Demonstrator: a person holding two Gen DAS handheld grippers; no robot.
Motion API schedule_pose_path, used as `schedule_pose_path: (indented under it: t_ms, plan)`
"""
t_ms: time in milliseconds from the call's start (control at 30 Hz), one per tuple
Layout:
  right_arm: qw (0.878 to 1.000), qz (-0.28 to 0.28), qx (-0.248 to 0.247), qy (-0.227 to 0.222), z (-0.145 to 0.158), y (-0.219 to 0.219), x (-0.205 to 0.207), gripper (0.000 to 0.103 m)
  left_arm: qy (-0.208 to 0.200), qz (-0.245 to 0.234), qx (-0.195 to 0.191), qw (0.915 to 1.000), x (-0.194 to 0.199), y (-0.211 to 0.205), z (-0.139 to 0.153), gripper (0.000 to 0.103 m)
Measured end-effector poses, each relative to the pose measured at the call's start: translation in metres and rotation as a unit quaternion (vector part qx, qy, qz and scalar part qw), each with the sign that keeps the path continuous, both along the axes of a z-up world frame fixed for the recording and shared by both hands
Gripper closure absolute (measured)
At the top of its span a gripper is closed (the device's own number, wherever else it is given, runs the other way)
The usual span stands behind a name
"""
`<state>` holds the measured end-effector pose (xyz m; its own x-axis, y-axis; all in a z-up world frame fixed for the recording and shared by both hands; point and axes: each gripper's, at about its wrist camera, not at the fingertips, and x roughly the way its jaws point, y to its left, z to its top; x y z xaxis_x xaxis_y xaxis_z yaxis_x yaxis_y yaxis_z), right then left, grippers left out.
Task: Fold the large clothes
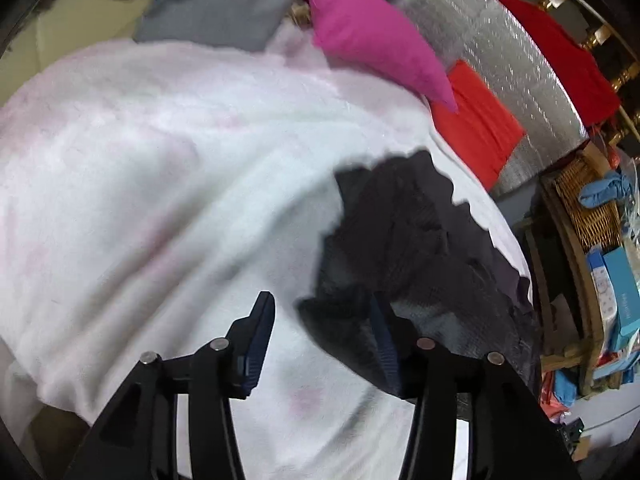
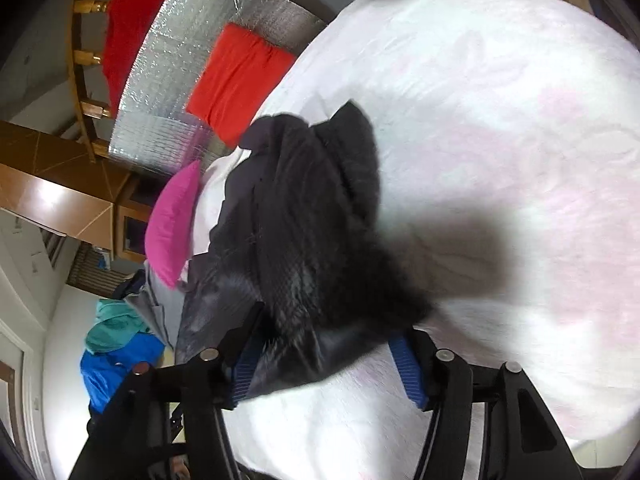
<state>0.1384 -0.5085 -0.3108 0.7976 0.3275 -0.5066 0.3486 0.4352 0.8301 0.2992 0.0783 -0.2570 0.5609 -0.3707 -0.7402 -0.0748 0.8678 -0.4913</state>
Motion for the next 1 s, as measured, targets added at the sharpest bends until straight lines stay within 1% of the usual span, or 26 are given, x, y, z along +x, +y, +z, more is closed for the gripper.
schedule_pose_path:
  t_ms: [33, 67, 100, 133, 200, 267, 333, 367, 467, 533, 633, 667, 700, 767, 900, 967, 1000]
  plan:
    - [1.0, -0.011, -0.017, 0.003, 0.004, -0.006, -0.005, 0.037, -0.014, 0.014, 0.016, 0.9997, -0.004, 0.008, 0.007, 0.043]
    - [0.999, -0.022, -0.029, 0.0, 0.008, -0.012, -0.01, 0.034, -0.027, 0.027, 0.026, 0.9989, -0.004, 0.013, 0.013, 0.036]
    - [0.999, -0.035, -0.033, -0.014, 0.013, -0.021, -0.013, 0.027, -0.033, 0.031, 0.028, 0.9986, -0.004, 0.016, 0.016, 0.033]
    - [0.998, -0.04, -0.031, -0.022, 0.016, -0.029, -0.012, 0.021, -0.037, 0.028, 0.027, 0.9986, 0.002, 0.015, 0.02, 0.032]
    - [0.999, -0.036, -0.019, -0.027, 0.018, -0.04, 0.001, 0.019, -0.03, 0.003, 0.025, 0.9992, 0.019, 0.005, 0.021, 0.031]
    - [1.0, -0.01, -0.005, -0.022, 0.014, -0.046, 0.025, 0.018, -0.016, -0.034, 0.039, 0.9985, 0.038, -0.014, 0.018, 0.03]
    - [1.0, 0.012, 0.005, 0.001, 0.003, -0.048, 0.052, 0.018, -0.002, -0.058, 0.057, 0.9967, 0.052, -0.029, 0.012, 0.029]
    - [1.0, 0.022, 0.017, 0.005, -0.005, -0.049, 0.066, 0.018, 0.005, -0.069, 0.062, 0.9956, 0.06, -0.037, 0.009, 0.029]
    - [0.998, 0.044, 0.051, 0.016, -0.023, -0.048, 0.089, 0.018, 0.015, -0.091, 0.068, 0.9934, 0.077, -0.054, 0.001, 0.029]
    - [0.996, 0.06, 0.067, 0.017, -0.029, -0.046, 0.1, 0.018, 0.024, -0.099, 0.062, 0.9929, 0.085, -0.059, -0.004, 0.029]
    - [0.994, 0.069, 0.089, 0.002, -0.031, -0.045, 0.116, 0.017, 0.051, -0.104, 0.033, 0.9927, 0.098, -0.062, -0.016, 0.029]
    - [0.992, 0.076, 0.103, -0.002, -0.034, -0.043, 0.121, 0.017, 0.058, -0.103, 0.024, 0.9927, 0.1, -0.062, -0.02, 0.029]
    - [0.99, 0.081, 0.111, 0.001, -0.038, -0.041, 0.128, 0.017, 0.063, -0.105, 0.017, 0.9923, 0.103, -0.063, -0.022, 0.029]
    - [0.991, 0.082, 0.101, 0.008, -0.038, -0.034, 0.138, 0.017, 0.071, -0.106, 0.011, 0.9917, 0.106, -0.064, -0.028, 0.029]
    - [0.995, 0.081, 0.054, 0.015, -0.029, -0.02, 0.146, 0.018, 0.071, -0.104, 0.013, 0.992, 0.108, -0.068, -0.033, 0.029]
    - [0.996, 0.08, 0.022, 0.025, -0.023, -0.013, 0.15, 0.026, 0.066, -0.1, 0.009, 0.9928, 0.107, -0.069, -0.034, 0.029]
    - [0.996, 0.079, 0.011, 0.032, -0.022, -0.01, 0.149, 0.036, 0.062, -0.096, 0.008, 0.9934, 0.106, -0.07, -0.034, 0.037]
